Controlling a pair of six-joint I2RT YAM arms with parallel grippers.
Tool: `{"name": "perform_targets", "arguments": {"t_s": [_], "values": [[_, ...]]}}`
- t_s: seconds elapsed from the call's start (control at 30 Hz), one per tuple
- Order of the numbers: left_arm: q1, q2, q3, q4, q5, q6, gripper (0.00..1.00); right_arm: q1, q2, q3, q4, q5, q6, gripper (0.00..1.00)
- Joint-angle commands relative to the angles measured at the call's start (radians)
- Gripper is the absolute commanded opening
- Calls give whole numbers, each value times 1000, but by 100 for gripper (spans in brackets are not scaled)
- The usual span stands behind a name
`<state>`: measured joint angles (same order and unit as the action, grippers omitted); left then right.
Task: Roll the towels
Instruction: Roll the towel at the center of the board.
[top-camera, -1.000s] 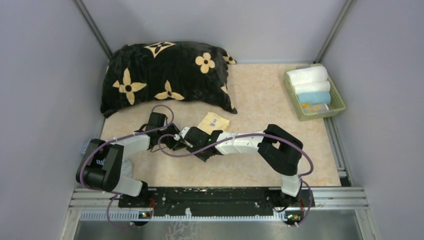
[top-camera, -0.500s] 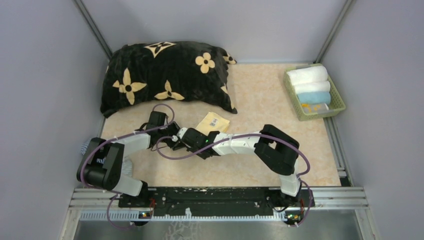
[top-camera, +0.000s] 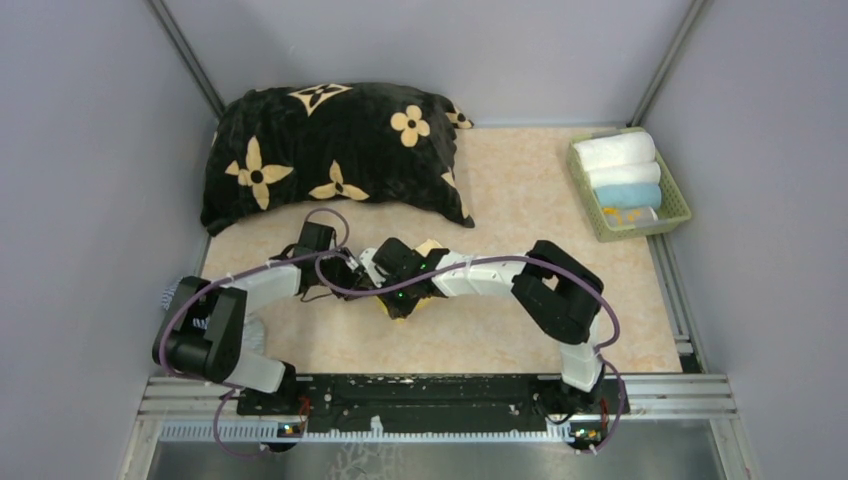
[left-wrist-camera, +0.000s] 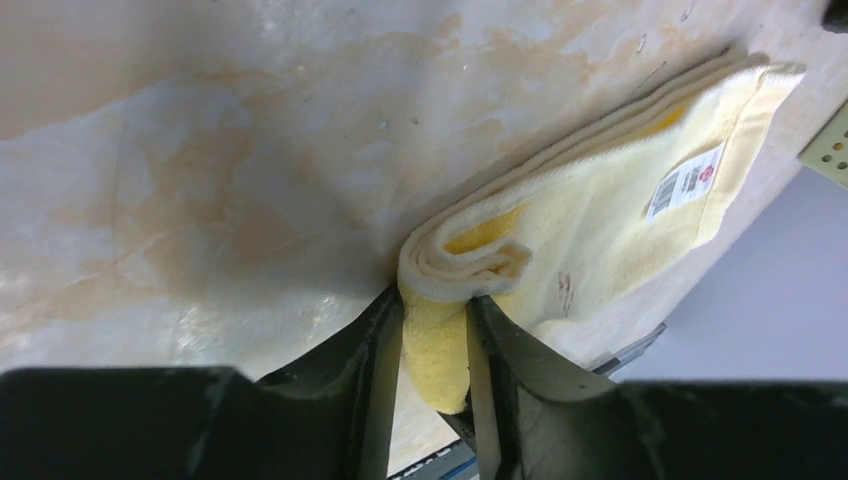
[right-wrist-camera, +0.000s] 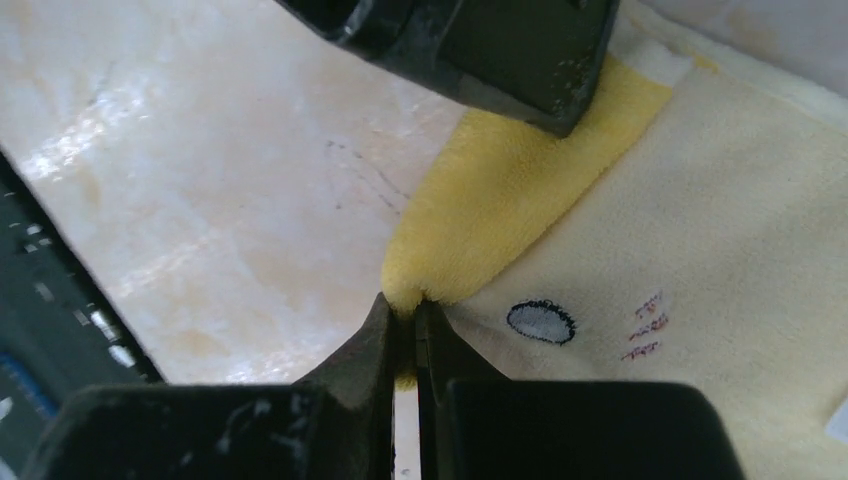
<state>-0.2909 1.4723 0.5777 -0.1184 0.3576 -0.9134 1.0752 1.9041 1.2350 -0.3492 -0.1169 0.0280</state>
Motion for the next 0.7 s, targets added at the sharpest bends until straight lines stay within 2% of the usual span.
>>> {"name": "perform_targets", "arguments": {"t_s": [0.0,0.13,0.27,0.47,0.67], "values": [[3,-35,-9,-198,-166,72,44,-37,-12,-37,34,-318,70,0],[3,-147,5,-267,-180,71,56,-100,-19,-84,116,-465,131,0],[2,-254,2,-328,-189,57,62,-154,-20,-159,263,-605,229,0],[-1,-331,-57,-298,-78,-14,65,-224,4,-266,500,-770,397,0],[-53,-292,-89,-208,-24,-88,66,-284,39,-344,676,-850,528,0]]}}
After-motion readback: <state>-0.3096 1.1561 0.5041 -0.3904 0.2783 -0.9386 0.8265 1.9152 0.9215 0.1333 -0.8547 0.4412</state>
